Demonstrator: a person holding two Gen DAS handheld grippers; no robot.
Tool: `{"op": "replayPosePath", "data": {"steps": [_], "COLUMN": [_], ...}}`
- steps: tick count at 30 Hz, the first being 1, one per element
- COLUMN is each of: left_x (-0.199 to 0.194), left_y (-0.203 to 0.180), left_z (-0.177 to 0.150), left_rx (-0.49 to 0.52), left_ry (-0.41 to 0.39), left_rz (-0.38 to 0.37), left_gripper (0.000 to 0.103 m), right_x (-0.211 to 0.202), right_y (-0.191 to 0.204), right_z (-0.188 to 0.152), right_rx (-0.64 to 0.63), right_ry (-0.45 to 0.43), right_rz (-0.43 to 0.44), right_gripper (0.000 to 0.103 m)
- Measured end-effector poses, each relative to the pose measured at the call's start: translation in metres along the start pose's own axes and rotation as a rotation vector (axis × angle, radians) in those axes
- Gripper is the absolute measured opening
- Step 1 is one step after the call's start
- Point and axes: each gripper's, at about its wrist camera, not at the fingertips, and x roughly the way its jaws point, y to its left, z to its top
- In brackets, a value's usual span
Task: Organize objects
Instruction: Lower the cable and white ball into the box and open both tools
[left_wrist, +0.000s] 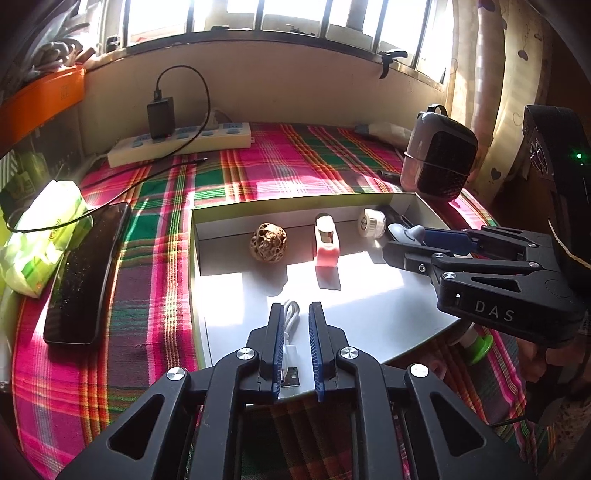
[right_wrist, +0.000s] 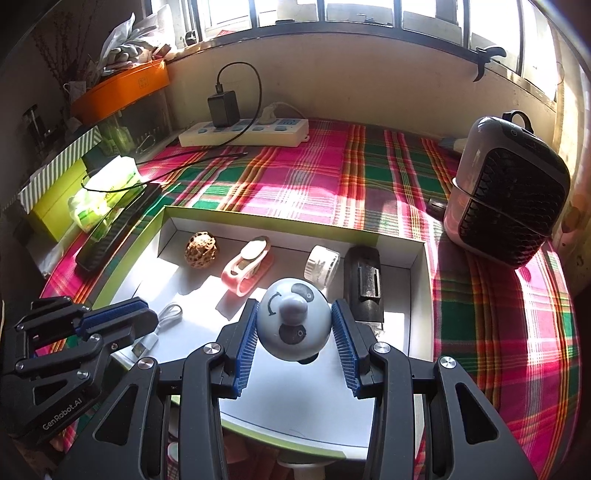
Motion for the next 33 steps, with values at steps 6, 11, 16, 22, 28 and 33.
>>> {"op": "replayPosePath", "data": {"steps": [6,11,16,22,28,33], "left_x": [0.01,0.013,0.016,0.019,0.02,0.02], "left_y": [0.003,0.005,0.005,0.007,0.009,0.009], "left_z": [0.0,0.0,0.003,0.006,0.007,0.006], "left_rx": [0.007,0.002,0.01,0.006,-0.003,-0.004], "left_ry": [0.044,0.048,0.05,0.044,0.039,0.038], "left_rz": [0.032,0.044,0.069,0.078,0.078,0.076], "left_gripper": [0.015,0.015,0.015,0.015,0.015,0.015], "right_x": [0.012,0.02,0.029,0.035,0.04,0.046], "right_y": [0.0,0.004,0.008,0.009,0.013,0.015], "right_z": [0.006,0.011,0.014,0.018,0.021,0.021], "right_rx": [-0.005,-0.018,-0.023,-0.023,-0.034,-0.034], "right_ry": [0.026,0.036,0.049,0.053,0.064,0.087], "right_rz": [-0.01,-0.012,-0.003,0.007,0.008,0.001], "right_gripper": [0.041,0.041,0.041,0.041,0.041,0.041]}}
